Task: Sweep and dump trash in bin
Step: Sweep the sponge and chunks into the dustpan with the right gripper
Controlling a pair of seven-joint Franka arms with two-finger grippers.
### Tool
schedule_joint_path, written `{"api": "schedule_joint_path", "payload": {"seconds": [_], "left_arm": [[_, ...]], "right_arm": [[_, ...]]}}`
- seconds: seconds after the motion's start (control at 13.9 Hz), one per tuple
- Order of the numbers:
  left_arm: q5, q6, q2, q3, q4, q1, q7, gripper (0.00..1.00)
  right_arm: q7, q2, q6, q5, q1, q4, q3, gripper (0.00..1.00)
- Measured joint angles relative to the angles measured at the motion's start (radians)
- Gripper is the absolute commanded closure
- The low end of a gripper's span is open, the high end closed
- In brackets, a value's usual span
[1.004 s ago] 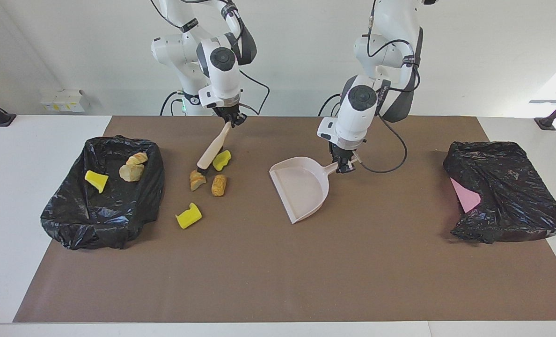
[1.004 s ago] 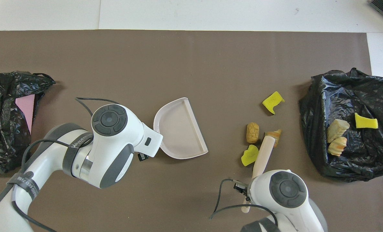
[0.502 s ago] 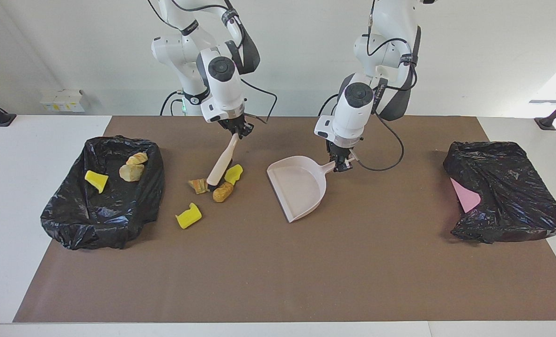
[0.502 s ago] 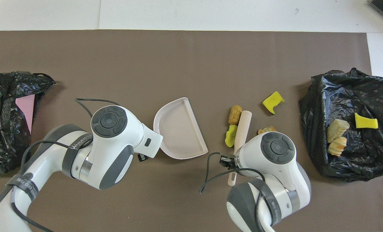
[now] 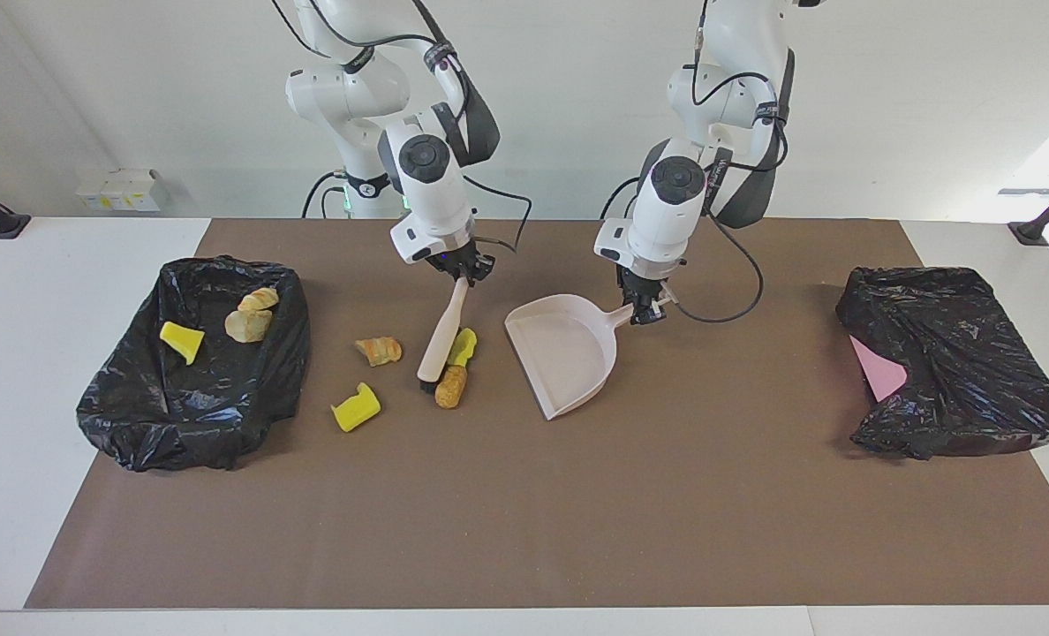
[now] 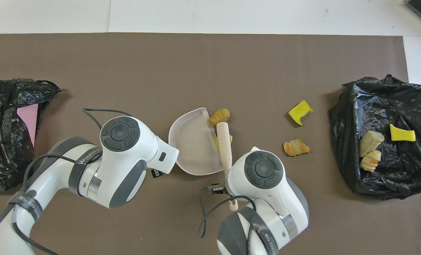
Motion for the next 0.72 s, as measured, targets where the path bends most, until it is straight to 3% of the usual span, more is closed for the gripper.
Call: {"api": "schedule_joint_path", "payload": {"seconds": [0.29, 0.5, 0.72], "left_arm": [[0.000, 0.000, 0.000, 0.000, 0.000, 0.000, 0.000, 1.00], [0.000, 0.001, 0.000, 0.000, 0.000, 0.000, 0.000, 1.00], [0.000, 0.001, -0.001, 0.000, 0.000, 0.000, 0.000, 1.00]], "right_arm": [[0.000, -0.003, -0.064, 0.002, 0.073, 0.063, 0.003, 1.00], [-0.002, -0.013, -0.237, 0.002, 0.033, 0.201, -0.009, 1.00], [-0.013, -0.017, -0.306, -0.006, -0.010, 0.276, -0.014, 1.00]]}}
